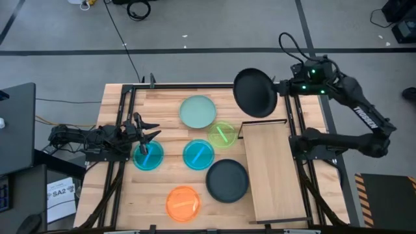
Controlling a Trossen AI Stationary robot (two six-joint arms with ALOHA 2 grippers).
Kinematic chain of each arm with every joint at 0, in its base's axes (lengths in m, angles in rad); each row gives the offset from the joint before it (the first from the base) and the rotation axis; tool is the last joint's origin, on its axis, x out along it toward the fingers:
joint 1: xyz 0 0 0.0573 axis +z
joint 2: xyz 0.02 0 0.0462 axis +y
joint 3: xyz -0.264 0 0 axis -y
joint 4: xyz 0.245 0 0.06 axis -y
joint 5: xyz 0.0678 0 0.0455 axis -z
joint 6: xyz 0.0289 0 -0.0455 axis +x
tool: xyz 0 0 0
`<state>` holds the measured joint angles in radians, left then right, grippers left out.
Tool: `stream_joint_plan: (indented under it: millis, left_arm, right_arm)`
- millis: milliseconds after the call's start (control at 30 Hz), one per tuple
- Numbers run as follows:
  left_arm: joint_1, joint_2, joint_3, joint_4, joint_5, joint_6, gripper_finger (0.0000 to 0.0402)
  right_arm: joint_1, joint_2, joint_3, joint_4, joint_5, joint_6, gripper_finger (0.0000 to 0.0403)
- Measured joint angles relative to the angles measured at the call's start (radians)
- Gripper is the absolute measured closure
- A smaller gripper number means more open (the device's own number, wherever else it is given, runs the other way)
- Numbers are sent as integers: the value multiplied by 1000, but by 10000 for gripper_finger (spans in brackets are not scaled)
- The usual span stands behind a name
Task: Place and stack plates onto a shelf
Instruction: Put the top black plate on the shelf
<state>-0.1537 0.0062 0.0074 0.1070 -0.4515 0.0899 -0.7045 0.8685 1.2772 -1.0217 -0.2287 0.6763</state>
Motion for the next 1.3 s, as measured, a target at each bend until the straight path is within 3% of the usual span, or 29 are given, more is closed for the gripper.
stream_joint_plan:
  millis: [267, 600, 933, 1300]
  left_arm:
    - [0, 0, 0, 0, 0, -21, 265]
    - [0, 0, 0, 0, 0, -21, 265]
    - [0, 0, 0, 0, 0, -25, 265]
    - [0, 0, 0, 0, 0, -34, 265]
  right_arm:
    - [216, 76, 127, -256, -37, 112, 388]
    - [574, 158, 129, -282, -41, 239, 388]
    - [941, 246, 129, -282, 100, 367, 388]
    - [1257, 291, 129, -345, 283, 455, 388]
